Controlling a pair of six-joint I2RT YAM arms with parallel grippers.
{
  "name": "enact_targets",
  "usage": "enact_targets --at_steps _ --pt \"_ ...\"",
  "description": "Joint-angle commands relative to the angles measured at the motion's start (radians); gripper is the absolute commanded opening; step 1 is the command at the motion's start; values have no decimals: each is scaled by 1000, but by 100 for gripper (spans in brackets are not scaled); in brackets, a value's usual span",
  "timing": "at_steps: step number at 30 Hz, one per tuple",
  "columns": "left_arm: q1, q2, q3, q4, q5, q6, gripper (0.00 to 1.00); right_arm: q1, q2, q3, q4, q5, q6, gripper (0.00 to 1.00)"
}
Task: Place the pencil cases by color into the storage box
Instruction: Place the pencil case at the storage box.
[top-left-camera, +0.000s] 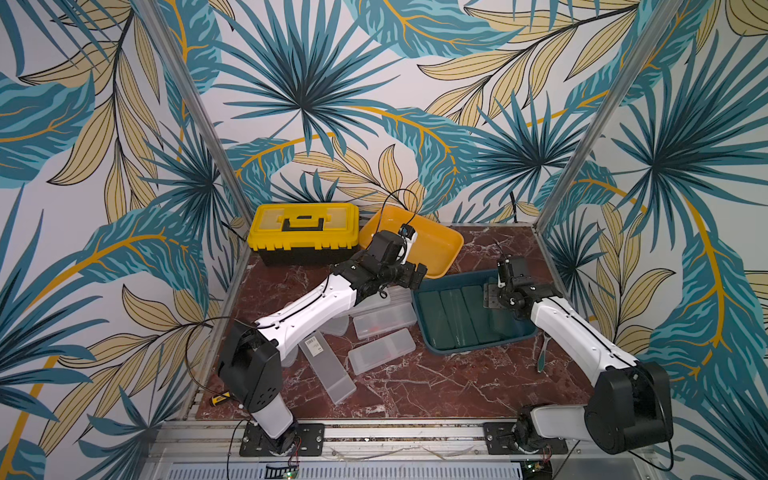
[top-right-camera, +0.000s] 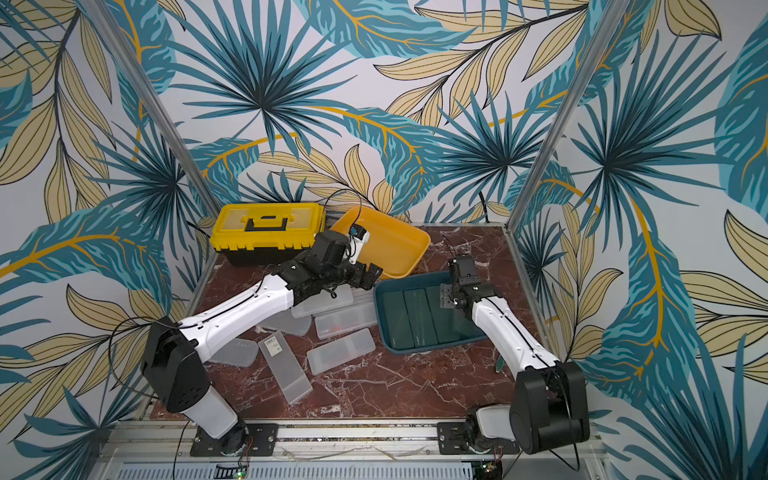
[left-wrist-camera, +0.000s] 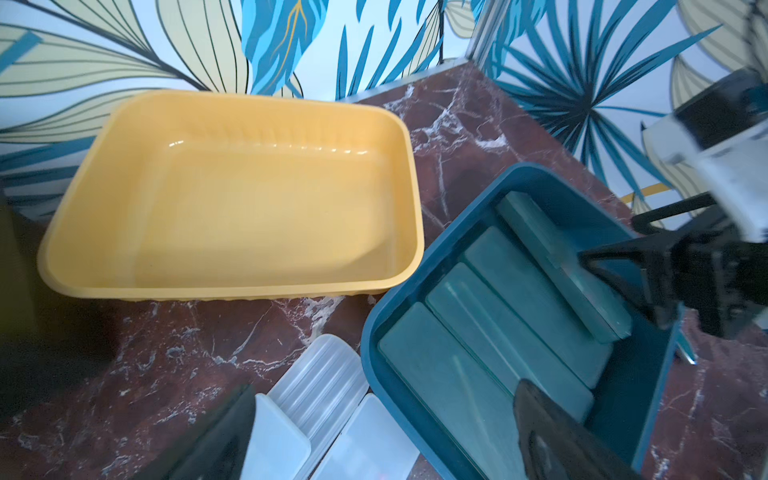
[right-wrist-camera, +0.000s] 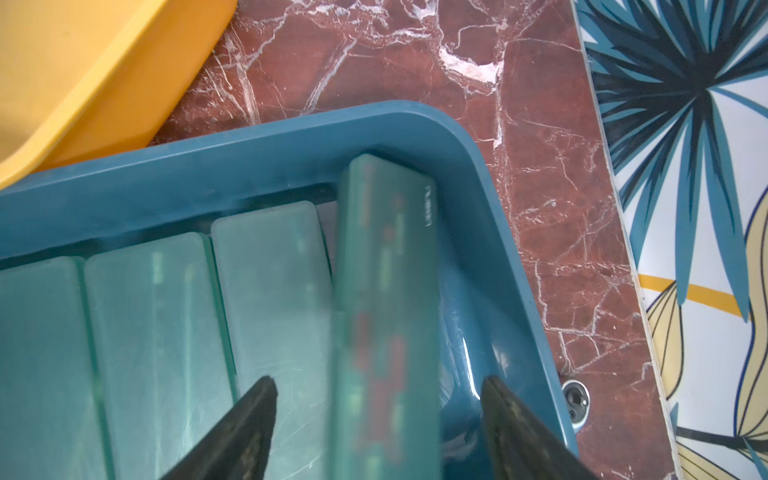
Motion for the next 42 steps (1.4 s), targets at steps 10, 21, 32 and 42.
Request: enact_targets --at_steps 10,21,32,42 --pt "1 -75 -125 154 85 -44 97 -5 49 37 -62 59 -16 77" --pt "0 -109 -190 158 68 -46 97 -5 55 63 -59 -13 30 78" --pt "0 -124 -275 156 37 -113 97 -5 38 50 -28 -61 200 81" --pt "-13 -72 -298 156 68 -95 97 -120 115 42 148 -231 411 83"
